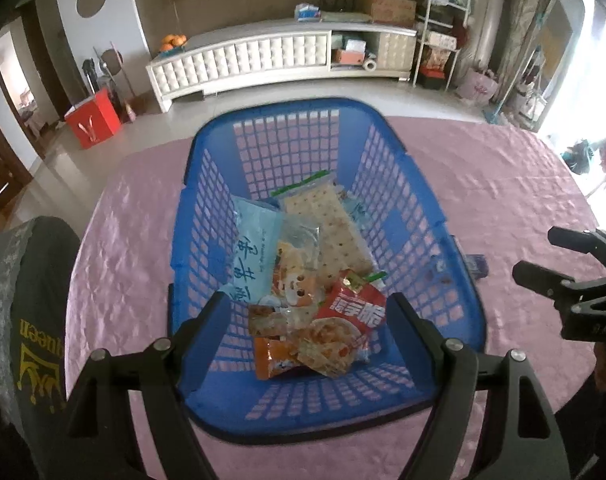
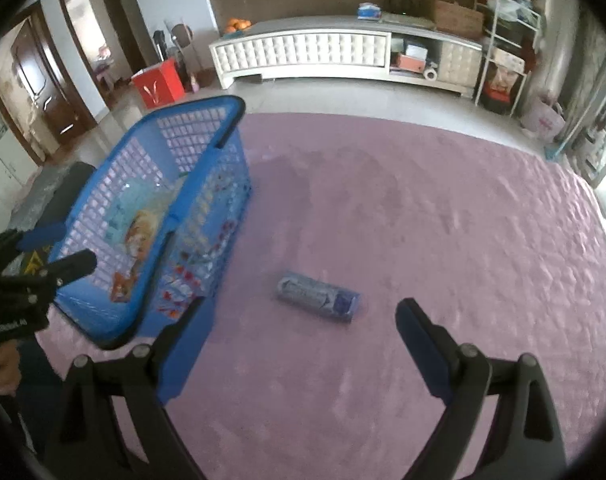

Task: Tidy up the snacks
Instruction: 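Lower the right tool onto the grey Doublemint gum pack and grasp it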

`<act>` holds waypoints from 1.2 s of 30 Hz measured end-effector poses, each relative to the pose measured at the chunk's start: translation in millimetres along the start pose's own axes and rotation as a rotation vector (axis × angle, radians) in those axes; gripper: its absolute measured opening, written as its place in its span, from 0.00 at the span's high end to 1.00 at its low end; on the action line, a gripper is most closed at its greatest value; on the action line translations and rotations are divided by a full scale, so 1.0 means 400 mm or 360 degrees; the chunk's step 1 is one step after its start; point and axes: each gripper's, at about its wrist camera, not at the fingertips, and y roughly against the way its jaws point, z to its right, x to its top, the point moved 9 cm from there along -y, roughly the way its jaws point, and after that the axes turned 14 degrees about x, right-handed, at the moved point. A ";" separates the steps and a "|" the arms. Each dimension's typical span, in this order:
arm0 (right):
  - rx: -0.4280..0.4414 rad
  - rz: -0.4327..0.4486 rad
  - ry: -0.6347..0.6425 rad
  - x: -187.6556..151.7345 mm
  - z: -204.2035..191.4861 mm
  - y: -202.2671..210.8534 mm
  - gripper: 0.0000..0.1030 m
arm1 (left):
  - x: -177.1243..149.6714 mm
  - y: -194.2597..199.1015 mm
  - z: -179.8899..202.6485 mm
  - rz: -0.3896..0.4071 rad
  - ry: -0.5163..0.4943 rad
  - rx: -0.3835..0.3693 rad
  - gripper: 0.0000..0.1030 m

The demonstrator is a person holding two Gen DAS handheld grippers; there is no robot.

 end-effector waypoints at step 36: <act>0.0226 -0.0310 0.0436 -0.097 0.027 -0.206 0.61 | 0.013 -0.118 0.045 -0.0155 -0.0079 0.0032 0.24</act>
